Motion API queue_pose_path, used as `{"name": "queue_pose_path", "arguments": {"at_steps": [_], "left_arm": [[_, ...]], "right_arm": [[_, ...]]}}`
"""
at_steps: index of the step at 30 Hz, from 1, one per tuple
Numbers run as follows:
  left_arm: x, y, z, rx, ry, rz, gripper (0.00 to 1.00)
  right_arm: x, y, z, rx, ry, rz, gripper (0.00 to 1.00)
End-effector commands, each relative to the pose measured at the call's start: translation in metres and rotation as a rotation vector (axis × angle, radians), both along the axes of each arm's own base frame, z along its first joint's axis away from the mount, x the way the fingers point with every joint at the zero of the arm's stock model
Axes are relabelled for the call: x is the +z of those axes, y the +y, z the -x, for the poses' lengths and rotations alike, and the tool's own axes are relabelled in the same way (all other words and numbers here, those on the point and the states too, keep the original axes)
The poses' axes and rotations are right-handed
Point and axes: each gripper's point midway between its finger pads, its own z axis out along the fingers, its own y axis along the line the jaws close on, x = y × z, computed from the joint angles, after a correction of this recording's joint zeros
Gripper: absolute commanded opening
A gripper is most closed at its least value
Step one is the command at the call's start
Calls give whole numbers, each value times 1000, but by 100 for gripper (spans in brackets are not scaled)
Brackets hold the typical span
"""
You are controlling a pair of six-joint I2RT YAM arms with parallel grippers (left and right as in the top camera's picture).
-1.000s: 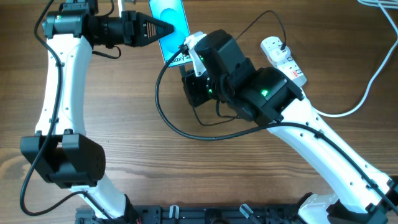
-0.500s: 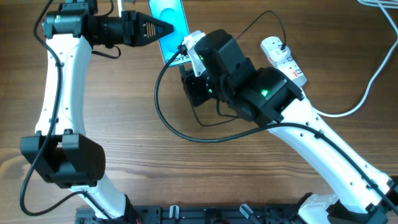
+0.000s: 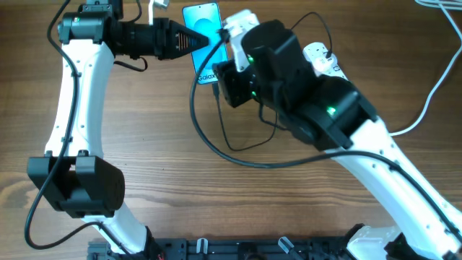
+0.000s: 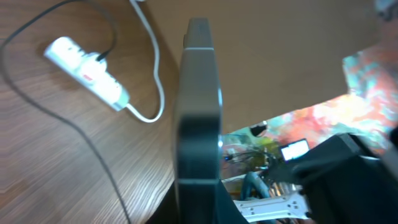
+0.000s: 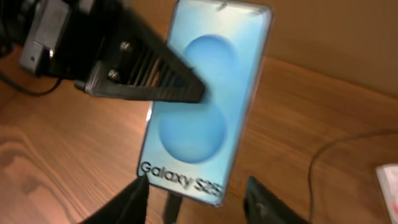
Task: Plug charger to phone and switch on socket
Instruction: 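Release the plug with the right gripper and lower the phone to the table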
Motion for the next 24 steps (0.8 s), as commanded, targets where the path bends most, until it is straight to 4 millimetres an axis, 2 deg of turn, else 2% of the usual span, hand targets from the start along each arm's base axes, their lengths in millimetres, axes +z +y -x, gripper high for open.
{"name": "queue_pose_path", "arguments": {"at_steps": [1,3,4,8,11,13,15,20,24], "left_arm": [[-19,1,-3,24,10,-90,4],[-32,-5,-1,16,36,-122,4],[-41,-10,0,6,52,-143,4],[-81,-29,6,-31,110,-258,4],[-115,-40,8,-57,161,-342,4],[-144,-38,5,-54,194,-437,4],[-167,-40,4,-63,259,-451,4],[-216,-41,5,-84,406,-471,4],[-241,-41,4,-97,444,-480,4]], "right_arm": [[37,-40,3,-155,-61,-65,60],[37,-54,1,-205,-36,-84,74],[34,-69,-2,-260,-6,-92,80],[12,-113,-13,-390,102,-79,98],[-2,-144,-16,-447,184,-73,100],[-13,-166,-15,-498,238,-60,100],[-24,-184,-11,-543,291,-33,100],[-45,-194,-9,-566,346,6,100],[-62,-192,-15,-569,390,33,100]]}}
